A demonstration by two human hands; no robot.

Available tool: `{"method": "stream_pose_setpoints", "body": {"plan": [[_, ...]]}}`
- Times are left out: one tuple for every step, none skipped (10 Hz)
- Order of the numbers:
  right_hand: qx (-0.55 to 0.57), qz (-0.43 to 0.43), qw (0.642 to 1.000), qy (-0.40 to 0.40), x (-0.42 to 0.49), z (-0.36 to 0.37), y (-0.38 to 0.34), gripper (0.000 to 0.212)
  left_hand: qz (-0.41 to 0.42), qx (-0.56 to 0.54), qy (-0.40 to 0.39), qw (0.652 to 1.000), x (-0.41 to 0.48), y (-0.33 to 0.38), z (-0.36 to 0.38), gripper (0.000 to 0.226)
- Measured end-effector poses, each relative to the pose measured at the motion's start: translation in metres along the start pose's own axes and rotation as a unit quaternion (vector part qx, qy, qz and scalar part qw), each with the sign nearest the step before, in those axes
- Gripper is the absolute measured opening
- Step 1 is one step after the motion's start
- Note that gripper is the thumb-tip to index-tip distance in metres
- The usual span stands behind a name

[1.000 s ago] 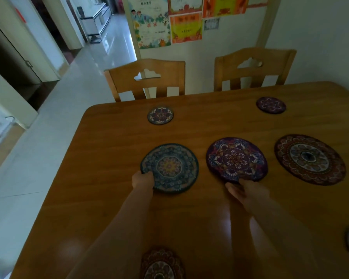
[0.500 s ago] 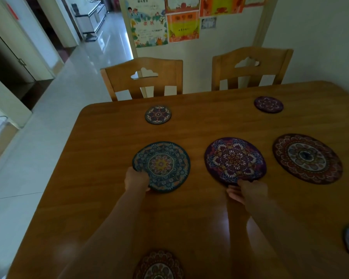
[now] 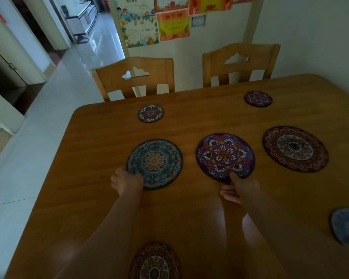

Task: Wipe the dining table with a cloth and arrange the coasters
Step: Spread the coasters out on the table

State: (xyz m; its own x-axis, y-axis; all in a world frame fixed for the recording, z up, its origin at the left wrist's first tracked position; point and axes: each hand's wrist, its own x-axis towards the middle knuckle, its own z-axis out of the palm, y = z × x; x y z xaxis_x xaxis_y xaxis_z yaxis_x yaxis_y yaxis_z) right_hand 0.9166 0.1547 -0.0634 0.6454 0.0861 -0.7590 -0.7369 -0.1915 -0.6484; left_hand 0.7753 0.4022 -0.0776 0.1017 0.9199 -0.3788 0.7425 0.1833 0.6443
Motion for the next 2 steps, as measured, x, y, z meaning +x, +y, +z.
{"method": "stream_pose_setpoints", "body": {"plan": [[-0.03,0.004,0.999,-0.023,-0.008,-0.012,0.005,0.045,0.019,-0.002,0.0,1.0,-0.009,-0.001,-0.002,0.051],[-0.033,0.0,0.999,-0.031,-0.018,-0.02,0.009,0.031,0.051,-0.031,-0.015,0.998,-0.029,0.001,-0.003,0.05]]}}
